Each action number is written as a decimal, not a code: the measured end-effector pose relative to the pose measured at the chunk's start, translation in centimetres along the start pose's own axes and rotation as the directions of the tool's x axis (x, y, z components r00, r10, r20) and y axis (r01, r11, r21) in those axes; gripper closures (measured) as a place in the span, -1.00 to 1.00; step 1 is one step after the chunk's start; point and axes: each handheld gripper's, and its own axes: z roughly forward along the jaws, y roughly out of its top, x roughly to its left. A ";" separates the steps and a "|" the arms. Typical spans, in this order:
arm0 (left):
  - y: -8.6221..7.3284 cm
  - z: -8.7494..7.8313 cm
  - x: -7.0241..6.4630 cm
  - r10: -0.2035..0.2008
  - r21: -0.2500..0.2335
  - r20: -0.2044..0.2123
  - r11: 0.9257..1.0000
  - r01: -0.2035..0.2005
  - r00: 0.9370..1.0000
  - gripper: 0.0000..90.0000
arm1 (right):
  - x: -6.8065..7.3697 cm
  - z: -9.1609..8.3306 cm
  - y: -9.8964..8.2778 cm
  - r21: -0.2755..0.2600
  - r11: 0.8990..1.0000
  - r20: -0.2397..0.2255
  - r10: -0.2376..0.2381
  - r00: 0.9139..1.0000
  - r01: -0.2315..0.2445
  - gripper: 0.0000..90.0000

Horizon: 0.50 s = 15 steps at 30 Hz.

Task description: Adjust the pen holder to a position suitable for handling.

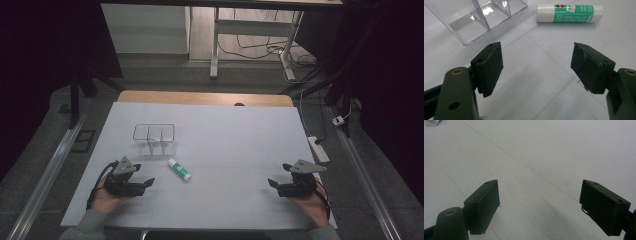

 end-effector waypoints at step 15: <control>0.0 0.0 0.1 0.004 -0.004 -0.007 1.000 -0.005 1.000 -0.44 | 0.0 0.3 -0.2 0.024 1.000 0.002 0.003 1.000 -0.003 -0.64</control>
